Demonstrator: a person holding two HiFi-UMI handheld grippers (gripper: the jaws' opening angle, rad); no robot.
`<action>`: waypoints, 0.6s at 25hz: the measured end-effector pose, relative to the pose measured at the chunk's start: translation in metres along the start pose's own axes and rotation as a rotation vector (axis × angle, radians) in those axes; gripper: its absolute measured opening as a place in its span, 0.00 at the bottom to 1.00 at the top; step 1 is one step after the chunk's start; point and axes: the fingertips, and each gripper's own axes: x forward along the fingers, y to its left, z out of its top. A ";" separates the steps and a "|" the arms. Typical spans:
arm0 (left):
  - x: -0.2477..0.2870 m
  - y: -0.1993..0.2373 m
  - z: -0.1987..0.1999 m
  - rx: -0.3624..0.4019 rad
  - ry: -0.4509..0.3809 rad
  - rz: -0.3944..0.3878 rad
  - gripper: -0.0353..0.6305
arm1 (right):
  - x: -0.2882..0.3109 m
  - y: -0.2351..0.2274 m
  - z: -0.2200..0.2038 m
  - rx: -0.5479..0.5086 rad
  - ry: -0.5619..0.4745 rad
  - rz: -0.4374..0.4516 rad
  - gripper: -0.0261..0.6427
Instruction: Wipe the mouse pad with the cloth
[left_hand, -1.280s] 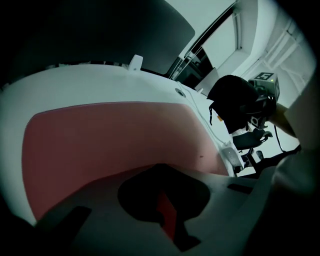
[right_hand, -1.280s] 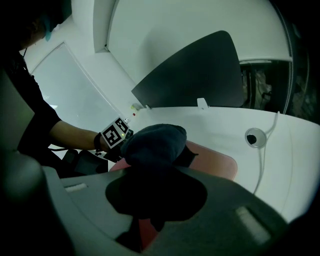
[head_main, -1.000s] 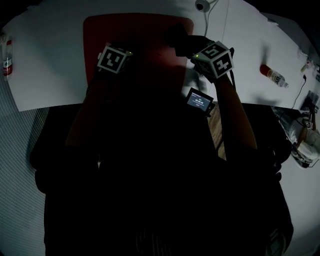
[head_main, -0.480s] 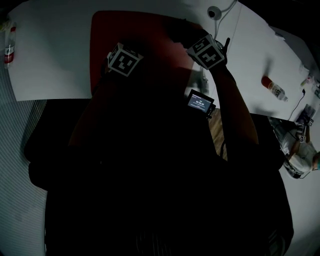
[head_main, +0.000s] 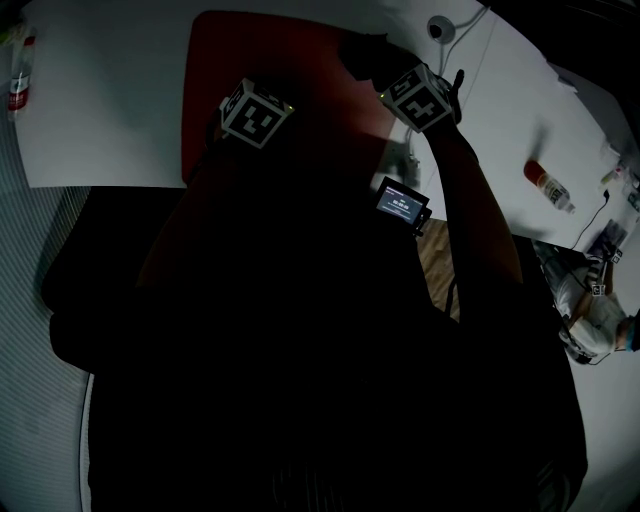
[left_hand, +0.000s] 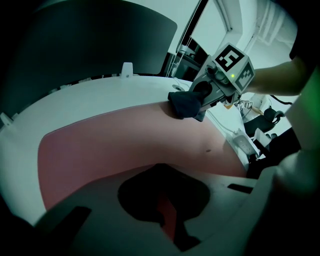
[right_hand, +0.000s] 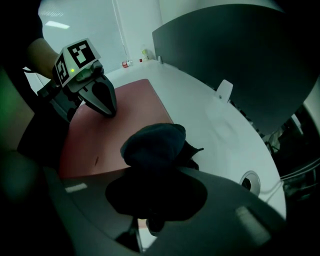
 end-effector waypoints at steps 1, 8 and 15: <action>0.000 0.000 0.000 0.000 0.001 -0.003 0.06 | 0.000 0.000 0.000 0.006 -0.003 0.004 0.14; 0.000 0.001 0.001 0.008 0.015 -0.003 0.06 | 0.001 -0.003 0.001 0.042 -0.022 0.018 0.14; 0.001 0.001 -0.001 0.012 0.014 -0.002 0.06 | 0.009 0.060 0.003 -0.019 0.004 0.051 0.14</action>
